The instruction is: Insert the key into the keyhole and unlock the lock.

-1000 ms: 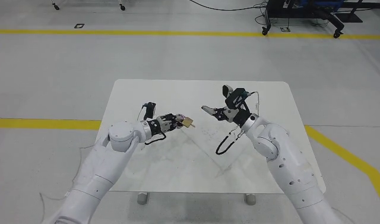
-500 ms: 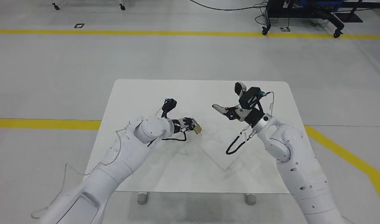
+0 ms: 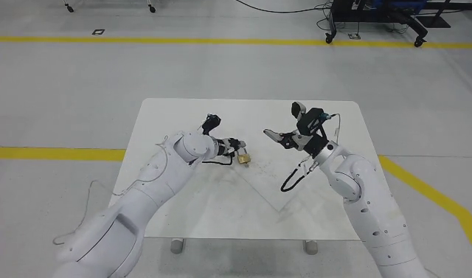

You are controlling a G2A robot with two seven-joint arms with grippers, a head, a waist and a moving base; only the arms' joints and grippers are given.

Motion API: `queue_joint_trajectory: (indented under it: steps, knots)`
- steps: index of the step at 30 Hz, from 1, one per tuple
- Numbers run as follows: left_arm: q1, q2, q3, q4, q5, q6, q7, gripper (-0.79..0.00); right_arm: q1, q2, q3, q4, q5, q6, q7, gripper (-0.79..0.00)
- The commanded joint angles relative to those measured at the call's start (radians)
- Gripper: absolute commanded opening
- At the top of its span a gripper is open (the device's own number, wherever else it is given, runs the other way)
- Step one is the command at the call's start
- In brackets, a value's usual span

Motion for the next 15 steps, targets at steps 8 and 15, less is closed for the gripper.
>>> queue_joint_trajectory:
  steps: [8,15]
  knots:
    - [-0.06,0.059,-0.183,-0.022,-0.081,-0.132,-0.046,0.0,0.0,0.0,0.0,0.0,0.0,0.0,0.0,0.0]
    - [0.04,0.128,-0.3,-0.23,0.131,-0.3,0.196,0.0,0.049,-0.003,0.019,0.029,0.075,0.02,-0.026,0.0]
